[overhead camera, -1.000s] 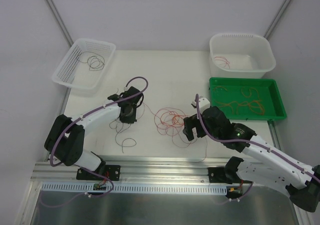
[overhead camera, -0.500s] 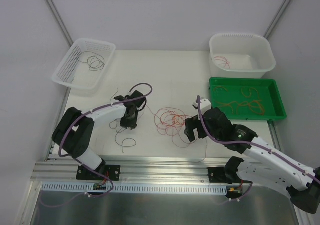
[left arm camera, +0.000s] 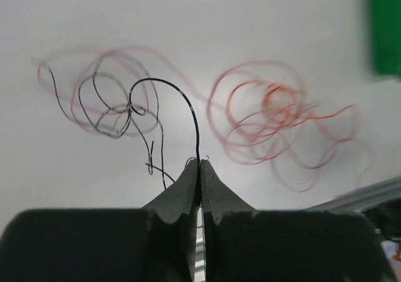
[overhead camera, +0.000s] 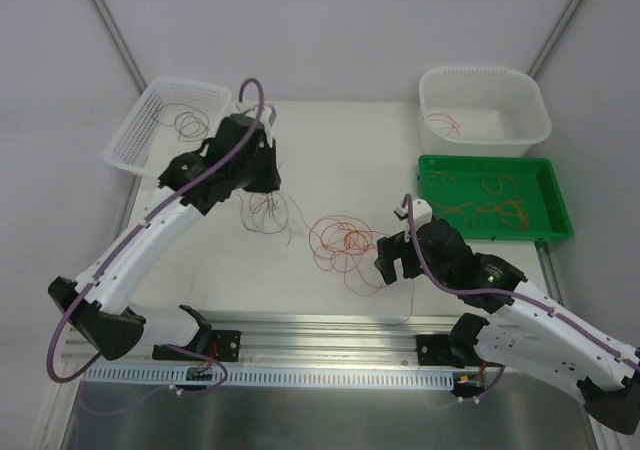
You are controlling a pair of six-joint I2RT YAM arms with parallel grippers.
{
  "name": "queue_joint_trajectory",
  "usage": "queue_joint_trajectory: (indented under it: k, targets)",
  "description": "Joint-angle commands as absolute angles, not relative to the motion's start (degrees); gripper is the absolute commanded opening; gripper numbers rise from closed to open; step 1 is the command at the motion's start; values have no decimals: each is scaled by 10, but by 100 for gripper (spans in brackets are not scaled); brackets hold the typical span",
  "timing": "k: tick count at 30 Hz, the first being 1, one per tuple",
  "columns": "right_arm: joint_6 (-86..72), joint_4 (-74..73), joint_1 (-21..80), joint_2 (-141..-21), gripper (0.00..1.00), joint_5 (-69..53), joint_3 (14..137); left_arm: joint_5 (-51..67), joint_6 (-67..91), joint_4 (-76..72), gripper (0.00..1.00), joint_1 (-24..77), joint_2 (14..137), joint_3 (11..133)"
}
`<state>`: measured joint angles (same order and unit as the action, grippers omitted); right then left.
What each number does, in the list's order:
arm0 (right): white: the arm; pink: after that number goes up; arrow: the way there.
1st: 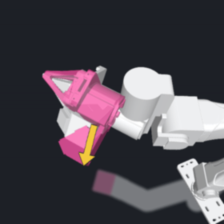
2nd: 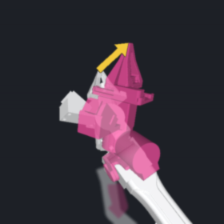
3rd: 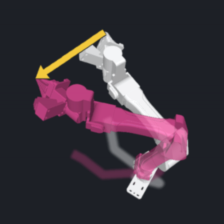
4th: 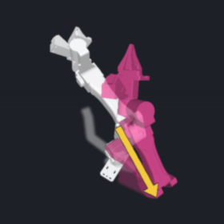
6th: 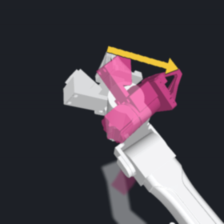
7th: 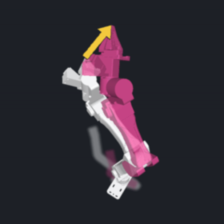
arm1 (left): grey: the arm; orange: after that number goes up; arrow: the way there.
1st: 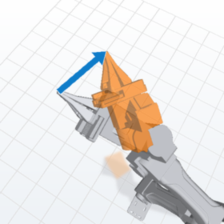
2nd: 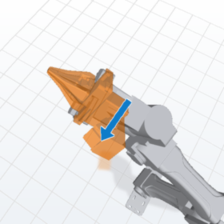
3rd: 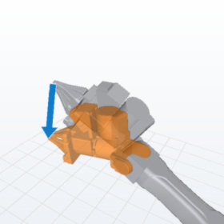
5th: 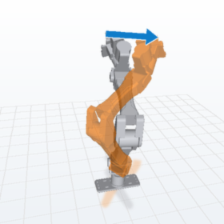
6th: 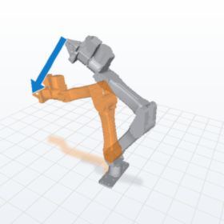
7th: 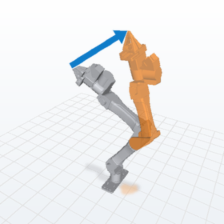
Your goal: Untangle the cables
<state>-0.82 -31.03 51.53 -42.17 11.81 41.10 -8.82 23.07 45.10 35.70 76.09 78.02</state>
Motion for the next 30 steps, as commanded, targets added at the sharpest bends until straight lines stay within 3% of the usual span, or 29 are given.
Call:
queue_joint_trajectory:
  k: [1, 5, 8, 10, 16, 22, 30]
  targets:
    - [-4, -326, 519, -407, 96, 137, 428, -24, 207, 480, 0, 362, 695, 923]
    - [-4, -330, 519, -396, 96, 144, 432, 8, 173, 480, 0, 361, 703, 1039]
    - [-4, -338, 519, -397, 95, 145, 436, -72, 171, 517, 0, 347, 736, 1054]
    - [-5, -341, 518, -395, 96, 141, 438, -10, 171, 526, 0, 338, 757, 1042]
    - [-14, -336, 518, -389, 95, 120, 435, 26, 189, 578, 0, 339, 832, 975]
    - [-35, -195, 518, -422, 95, 34, 390, 94, 217, 512, 0, 343, 790, 920]
    - [-74, 43, 518, -618, 94, -46, 402, 94, 234, 508, 0, 342, 729, 920]
